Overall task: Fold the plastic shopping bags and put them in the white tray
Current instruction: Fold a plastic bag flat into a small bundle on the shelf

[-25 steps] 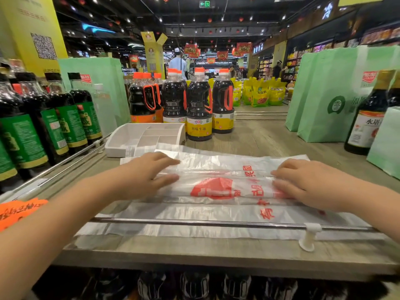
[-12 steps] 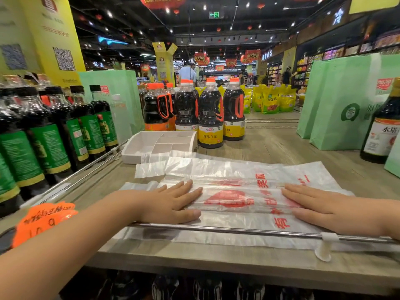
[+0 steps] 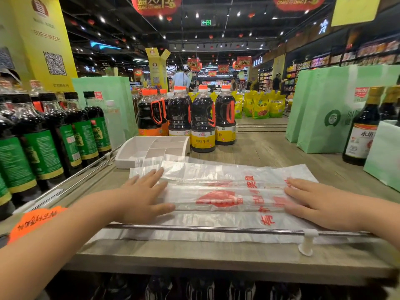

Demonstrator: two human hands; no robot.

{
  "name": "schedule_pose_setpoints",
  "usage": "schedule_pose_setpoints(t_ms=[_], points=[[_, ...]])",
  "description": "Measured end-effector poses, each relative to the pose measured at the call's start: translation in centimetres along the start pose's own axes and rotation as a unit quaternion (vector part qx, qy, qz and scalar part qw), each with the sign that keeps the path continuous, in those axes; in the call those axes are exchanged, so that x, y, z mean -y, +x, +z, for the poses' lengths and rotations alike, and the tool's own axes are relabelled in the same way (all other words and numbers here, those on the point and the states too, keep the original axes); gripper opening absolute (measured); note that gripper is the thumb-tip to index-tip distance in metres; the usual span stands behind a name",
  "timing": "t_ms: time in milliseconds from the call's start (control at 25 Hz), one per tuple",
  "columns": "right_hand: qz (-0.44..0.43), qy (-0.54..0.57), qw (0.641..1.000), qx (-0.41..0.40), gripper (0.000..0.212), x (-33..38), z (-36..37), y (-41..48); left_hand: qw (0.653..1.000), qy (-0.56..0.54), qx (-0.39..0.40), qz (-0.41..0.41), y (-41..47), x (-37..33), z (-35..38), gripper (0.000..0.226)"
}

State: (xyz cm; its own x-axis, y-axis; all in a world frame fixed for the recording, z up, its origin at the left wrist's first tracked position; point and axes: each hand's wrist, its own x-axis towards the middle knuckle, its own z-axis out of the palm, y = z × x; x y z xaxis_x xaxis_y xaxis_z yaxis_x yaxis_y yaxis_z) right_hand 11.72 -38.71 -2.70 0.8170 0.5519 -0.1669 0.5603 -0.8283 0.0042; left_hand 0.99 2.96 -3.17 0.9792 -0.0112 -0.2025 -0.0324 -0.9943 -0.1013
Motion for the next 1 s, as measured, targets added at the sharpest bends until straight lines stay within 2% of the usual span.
schedule_pose_setpoints(t_ms=[80,200,560,760,1000], points=[[-0.038,-0.048,0.997,-0.036,0.084,4.2,-0.4,0.9,0.995,0.001,-0.049,0.086,0.7,-1.9,-1.0,0.077],[-0.087,-0.044,0.993,-0.071,0.068,5.6,-0.6,1.8,0.986,-0.002,-0.05,0.162,1.9,-3.6,-1.8,0.056],[-0.103,-0.07,0.989,-0.084,0.056,5.1,-0.5,4.1,0.988,0.029,-0.075,0.132,3.5,-2.7,-2.1,0.058],[-0.099,-0.013,0.991,-0.089,0.049,4.2,-0.2,4.6,0.974,0.038,-0.145,0.169,3.8,-2.2,-1.6,0.038],[-0.11,0.049,0.988,-0.092,0.055,3.6,-0.6,3.3,0.971,-0.025,-0.138,0.192,2.5,-1.5,-1.4,0.037]])
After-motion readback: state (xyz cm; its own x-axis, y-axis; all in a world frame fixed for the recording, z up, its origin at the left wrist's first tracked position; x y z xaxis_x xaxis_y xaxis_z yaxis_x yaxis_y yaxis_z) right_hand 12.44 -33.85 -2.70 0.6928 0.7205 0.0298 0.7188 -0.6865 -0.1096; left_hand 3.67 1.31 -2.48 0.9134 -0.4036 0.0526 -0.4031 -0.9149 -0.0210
